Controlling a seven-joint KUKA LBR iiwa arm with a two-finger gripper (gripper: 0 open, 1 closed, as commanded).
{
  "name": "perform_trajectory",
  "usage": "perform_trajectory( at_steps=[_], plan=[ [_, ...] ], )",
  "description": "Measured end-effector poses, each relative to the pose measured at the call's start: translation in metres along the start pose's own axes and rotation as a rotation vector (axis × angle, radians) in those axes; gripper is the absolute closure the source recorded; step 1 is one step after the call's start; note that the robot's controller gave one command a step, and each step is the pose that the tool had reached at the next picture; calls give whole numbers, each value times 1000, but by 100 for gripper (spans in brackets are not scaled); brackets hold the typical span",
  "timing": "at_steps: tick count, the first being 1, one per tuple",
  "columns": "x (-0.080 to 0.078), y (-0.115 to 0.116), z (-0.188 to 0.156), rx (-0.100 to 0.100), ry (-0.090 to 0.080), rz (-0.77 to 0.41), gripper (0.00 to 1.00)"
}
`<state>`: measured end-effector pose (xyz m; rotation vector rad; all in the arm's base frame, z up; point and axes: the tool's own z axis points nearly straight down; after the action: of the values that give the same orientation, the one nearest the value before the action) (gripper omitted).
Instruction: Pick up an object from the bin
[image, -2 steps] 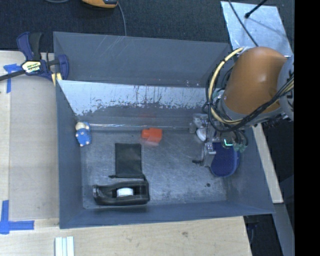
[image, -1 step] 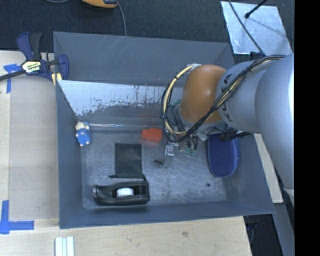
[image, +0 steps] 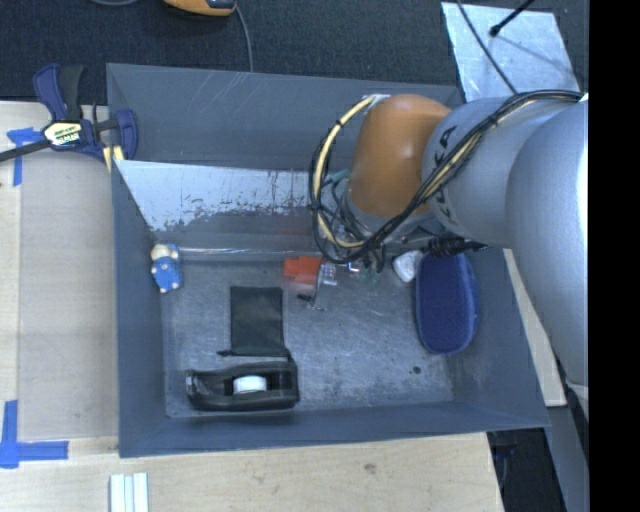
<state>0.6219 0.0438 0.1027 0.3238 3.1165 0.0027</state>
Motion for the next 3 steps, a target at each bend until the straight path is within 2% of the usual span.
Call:
perform_trajectory(
  at_steps=[1,2,3],
  plan=[
    [-7,-4,2,2,2,-100,0],
    [-4,-6,33,3,11,29,0],
    [1,-3,32,2,7,-142,0]
  ],
)
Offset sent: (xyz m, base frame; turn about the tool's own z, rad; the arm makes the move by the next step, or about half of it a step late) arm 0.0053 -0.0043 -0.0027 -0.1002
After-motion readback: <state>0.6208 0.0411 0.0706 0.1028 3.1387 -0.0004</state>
